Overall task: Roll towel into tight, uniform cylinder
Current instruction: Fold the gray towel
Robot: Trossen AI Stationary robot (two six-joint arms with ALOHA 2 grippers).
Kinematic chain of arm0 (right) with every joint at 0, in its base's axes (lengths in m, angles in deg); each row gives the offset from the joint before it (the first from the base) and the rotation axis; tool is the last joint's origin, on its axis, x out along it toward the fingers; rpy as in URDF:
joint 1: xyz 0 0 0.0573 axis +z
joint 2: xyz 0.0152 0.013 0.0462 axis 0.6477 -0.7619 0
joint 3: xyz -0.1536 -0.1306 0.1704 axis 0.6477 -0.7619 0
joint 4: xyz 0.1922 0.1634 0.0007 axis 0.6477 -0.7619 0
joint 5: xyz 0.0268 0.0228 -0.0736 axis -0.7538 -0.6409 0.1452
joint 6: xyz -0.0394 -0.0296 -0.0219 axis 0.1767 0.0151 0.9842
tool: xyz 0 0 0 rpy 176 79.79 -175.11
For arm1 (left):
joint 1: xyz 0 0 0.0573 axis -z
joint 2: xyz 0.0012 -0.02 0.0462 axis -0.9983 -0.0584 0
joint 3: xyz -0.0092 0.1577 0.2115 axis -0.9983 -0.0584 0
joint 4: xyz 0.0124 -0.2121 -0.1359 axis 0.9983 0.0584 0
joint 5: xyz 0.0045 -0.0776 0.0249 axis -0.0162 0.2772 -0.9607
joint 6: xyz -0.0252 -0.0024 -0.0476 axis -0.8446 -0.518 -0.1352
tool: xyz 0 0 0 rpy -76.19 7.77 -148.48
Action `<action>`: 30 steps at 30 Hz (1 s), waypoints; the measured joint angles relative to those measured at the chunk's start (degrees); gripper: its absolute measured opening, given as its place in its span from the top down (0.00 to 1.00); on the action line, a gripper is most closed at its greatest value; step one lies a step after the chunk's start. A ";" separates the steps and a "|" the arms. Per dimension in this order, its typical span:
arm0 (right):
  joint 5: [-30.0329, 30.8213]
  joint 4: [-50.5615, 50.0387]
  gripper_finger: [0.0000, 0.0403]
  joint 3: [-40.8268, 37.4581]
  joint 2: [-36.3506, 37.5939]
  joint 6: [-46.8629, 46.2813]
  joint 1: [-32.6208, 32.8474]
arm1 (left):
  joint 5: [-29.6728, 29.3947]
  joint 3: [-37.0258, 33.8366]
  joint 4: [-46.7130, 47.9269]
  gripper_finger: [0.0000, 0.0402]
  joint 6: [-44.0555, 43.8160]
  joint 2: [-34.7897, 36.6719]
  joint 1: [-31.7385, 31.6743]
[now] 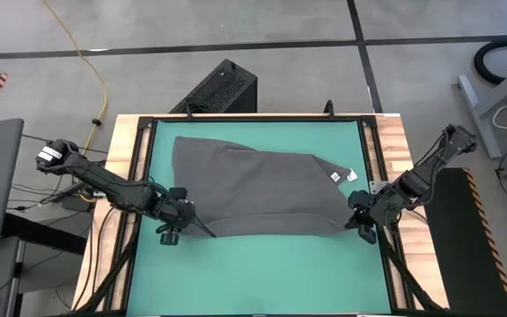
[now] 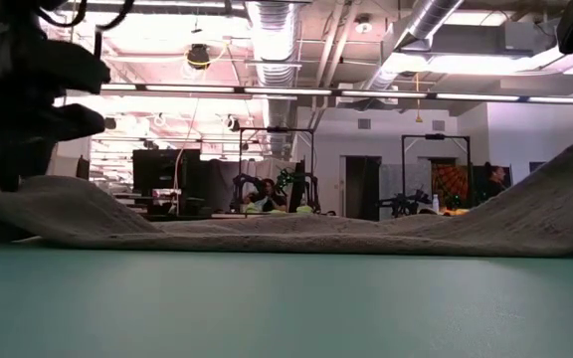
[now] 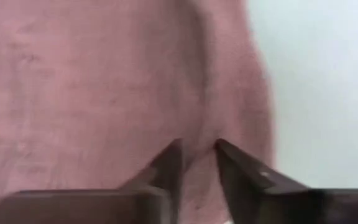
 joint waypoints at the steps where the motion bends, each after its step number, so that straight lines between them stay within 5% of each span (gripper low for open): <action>1: 0.00 0.03 0.94 0.00 0.00 -0.01 0.01 | 1.16 0.21 -0.25 0.90 0.59 0.00 -0.16; 10: 5.26 2.24 0.94 3.39 0.64 10.38 0.01 | 1.90 8.50 4.88 1.00 6.88 0.00 -4.38; 19: 33.77 1.88 0.94 18.83 1.93 47.46 0.01 | -24.08 33.25 31.02 1.00 26.52 0.07 -17.25; 23: 46.76 1.53 0.94 25.44 2.27 63.73 -0.08 | -34.08 41.36 33.75 1.00 35.09 0.07 -26.24; 26: 46.59 1.83 0.94 29.86 2.85 67.30 -0.76 | -34.00 46.10 32.12 1.00 40.01 0.07 -31.23; 30: 39.08 1.17 0.95 31.48 3.66 63.69 -1.17 | -25.10 49.45 31.28 1.00 41.59 -0.27 -31.75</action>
